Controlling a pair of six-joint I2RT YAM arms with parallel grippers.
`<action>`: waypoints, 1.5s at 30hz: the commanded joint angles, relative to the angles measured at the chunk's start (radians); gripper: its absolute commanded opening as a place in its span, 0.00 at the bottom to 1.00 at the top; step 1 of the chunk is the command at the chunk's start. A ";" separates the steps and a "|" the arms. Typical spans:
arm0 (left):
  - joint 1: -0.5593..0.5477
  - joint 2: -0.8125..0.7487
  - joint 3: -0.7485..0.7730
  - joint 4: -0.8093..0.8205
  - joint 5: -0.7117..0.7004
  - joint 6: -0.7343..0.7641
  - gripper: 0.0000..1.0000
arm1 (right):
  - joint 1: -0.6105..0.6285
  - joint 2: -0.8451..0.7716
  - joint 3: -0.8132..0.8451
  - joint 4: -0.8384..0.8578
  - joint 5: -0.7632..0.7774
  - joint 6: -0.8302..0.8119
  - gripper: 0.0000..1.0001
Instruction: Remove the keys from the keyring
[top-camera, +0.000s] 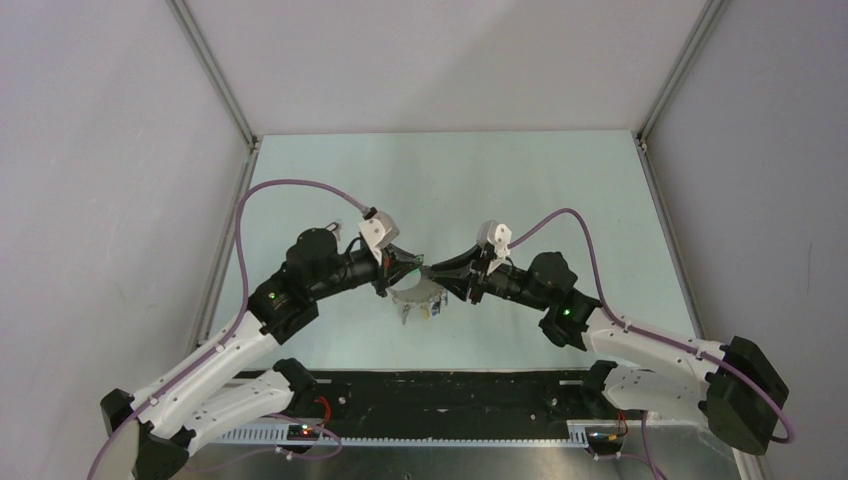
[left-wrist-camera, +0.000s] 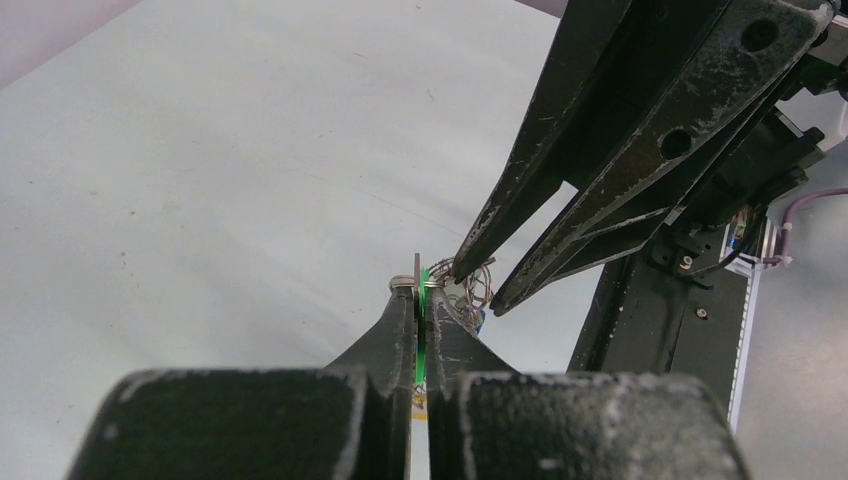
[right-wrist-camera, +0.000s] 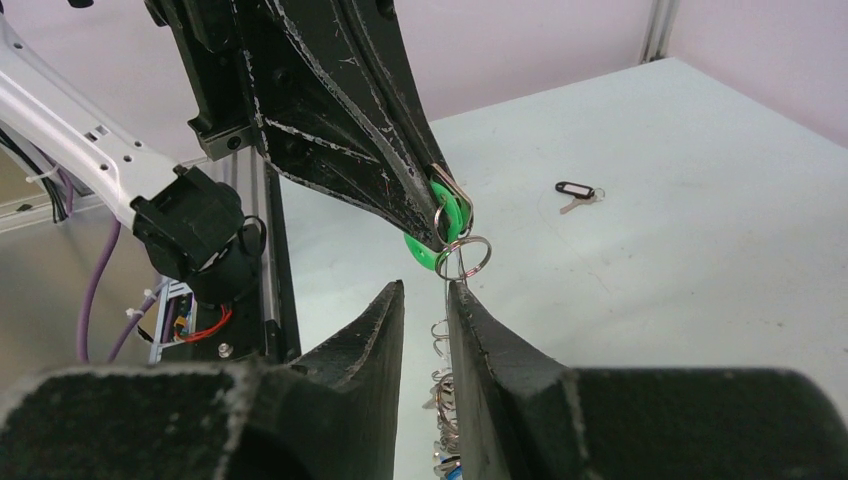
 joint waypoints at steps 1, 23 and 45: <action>0.005 -0.021 0.014 0.088 0.037 0.007 0.00 | 0.000 0.010 0.059 0.051 -0.023 -0.047 0.27; 0.006 -0.011 0.010 0.103 0.047 -0.022 0.00 | 0.021 0.075 0.109 0.030 -0.068 -0.112 0.00; 0.029 0.009 0.023 0.091 0.062 -0.045 0.00 | 0.472 0.004 0.081 -0.277 0.471 -1.055 0.36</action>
